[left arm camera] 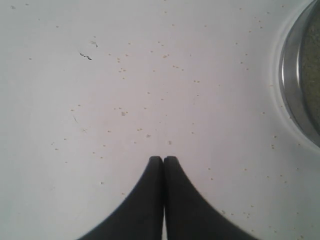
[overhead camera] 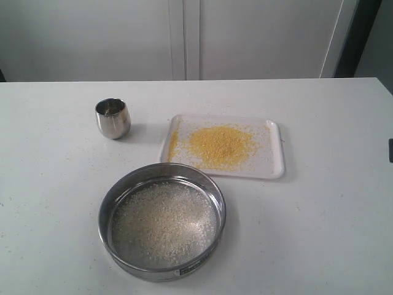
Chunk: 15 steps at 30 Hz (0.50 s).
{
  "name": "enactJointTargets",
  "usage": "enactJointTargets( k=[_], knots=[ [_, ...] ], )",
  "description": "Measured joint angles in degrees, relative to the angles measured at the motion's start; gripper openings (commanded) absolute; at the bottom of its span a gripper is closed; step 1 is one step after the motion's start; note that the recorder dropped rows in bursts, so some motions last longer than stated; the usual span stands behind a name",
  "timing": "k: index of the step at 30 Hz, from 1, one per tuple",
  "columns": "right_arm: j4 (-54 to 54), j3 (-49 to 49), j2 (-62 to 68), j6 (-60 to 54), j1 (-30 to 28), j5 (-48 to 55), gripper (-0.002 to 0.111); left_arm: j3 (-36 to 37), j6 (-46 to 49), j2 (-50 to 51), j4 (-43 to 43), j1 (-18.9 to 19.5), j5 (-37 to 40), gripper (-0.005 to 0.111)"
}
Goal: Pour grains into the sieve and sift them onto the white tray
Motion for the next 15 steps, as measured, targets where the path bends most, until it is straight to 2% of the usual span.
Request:
enactJointTargets(
  k=[15],
  knots=[
    [-2.1, 11.3, -14.8, 0.0, 0.0, -13.1, 0.000, 0.0, 0.0, 0.0, 0.0, 0.0, 0.0, 0.000]
  ],
)
